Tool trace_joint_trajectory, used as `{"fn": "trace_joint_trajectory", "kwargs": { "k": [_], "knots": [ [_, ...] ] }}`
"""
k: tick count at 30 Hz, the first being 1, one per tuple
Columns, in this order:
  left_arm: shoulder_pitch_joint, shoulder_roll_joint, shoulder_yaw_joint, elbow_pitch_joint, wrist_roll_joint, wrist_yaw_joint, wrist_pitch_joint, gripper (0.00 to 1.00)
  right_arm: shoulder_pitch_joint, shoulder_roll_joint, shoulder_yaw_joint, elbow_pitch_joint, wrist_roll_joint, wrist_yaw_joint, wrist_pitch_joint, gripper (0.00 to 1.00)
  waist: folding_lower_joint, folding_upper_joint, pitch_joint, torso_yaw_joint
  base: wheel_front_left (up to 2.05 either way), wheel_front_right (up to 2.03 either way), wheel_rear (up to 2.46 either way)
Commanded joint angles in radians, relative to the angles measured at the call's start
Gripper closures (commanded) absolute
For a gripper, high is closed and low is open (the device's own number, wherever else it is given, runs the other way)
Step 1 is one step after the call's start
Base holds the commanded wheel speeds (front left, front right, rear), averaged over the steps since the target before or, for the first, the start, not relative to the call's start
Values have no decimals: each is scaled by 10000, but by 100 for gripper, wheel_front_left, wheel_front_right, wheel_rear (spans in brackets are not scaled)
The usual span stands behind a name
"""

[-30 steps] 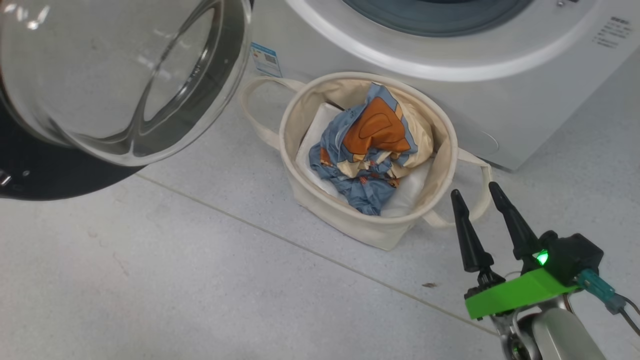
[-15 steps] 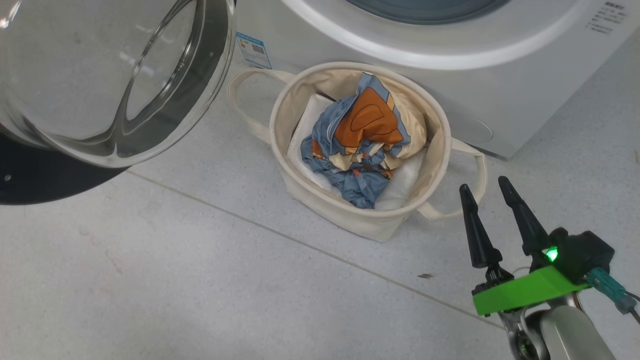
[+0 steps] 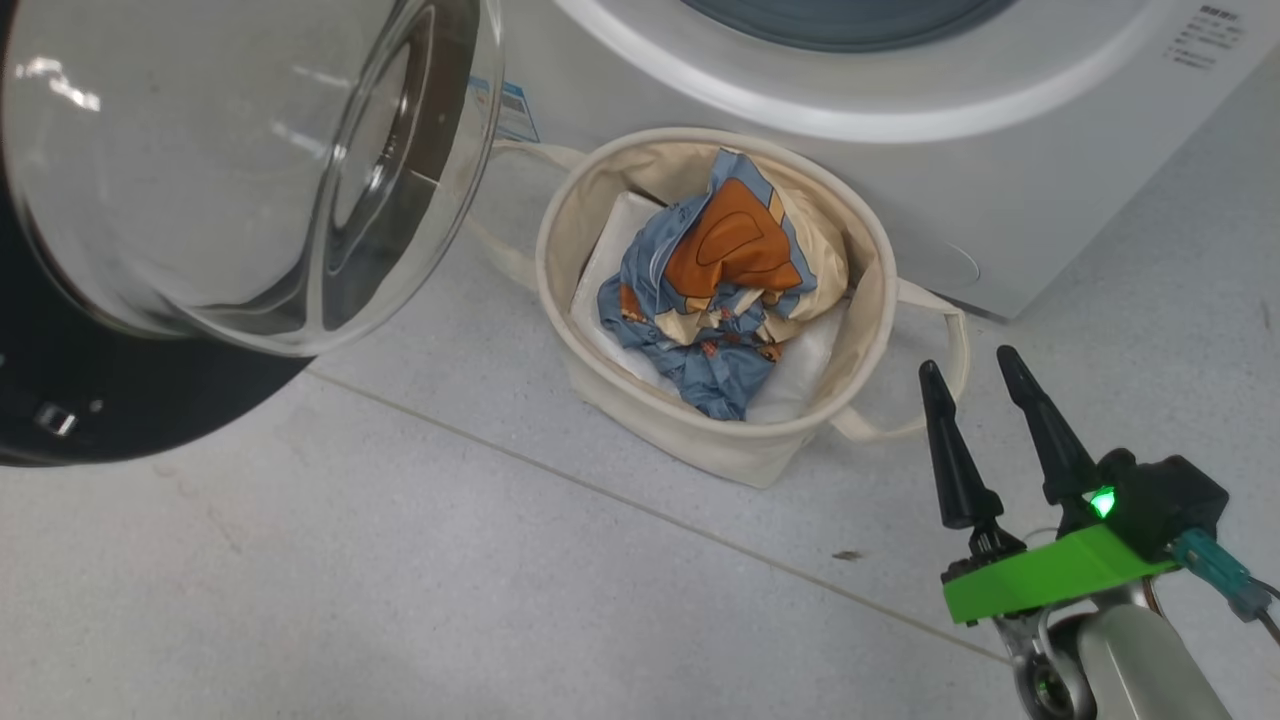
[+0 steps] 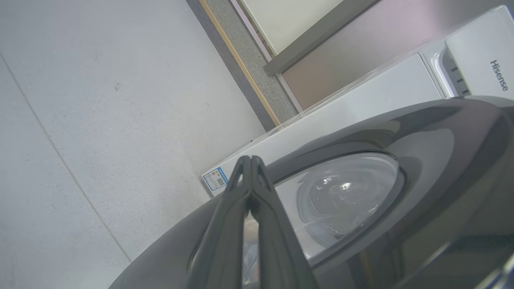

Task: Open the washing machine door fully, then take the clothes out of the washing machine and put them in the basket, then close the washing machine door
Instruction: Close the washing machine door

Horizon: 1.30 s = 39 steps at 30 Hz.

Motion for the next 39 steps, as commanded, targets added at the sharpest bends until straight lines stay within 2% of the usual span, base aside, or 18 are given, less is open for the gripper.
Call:
{"fn": "trace_joint_trajectory", "kwargs": {
  "k": [1,6,20,32,39],
  "knots": [
    [24,641,259,-464,-114,-93,91,100,-145,69,202,-266,-26,75,-120,0,0,0,-57,13,0,0,0],
    [610,681,202,-1221,-245,-96,537,100,-185,295,152,-68,-11,75,-120,0,0,0,-273,31,0,0,0],
    [2414,-71,-958,-4325,-126,-98,1548,100,-150,794,141,455,49,75,-120,0,0,0,-988,-197,0,0,0],
    [3799,-596,-1926,-6807,-11,42,2127,100,-82,890,90,430,447,75,-120,0,0,0,-1404,-1103,0,0,0],
    [3824,-1076,-2317,-7468,147,81,1919,100,-50,893,59,371,780,75,-120,0,0,0,-1409,-1605,0,0,0]
  ]
}}
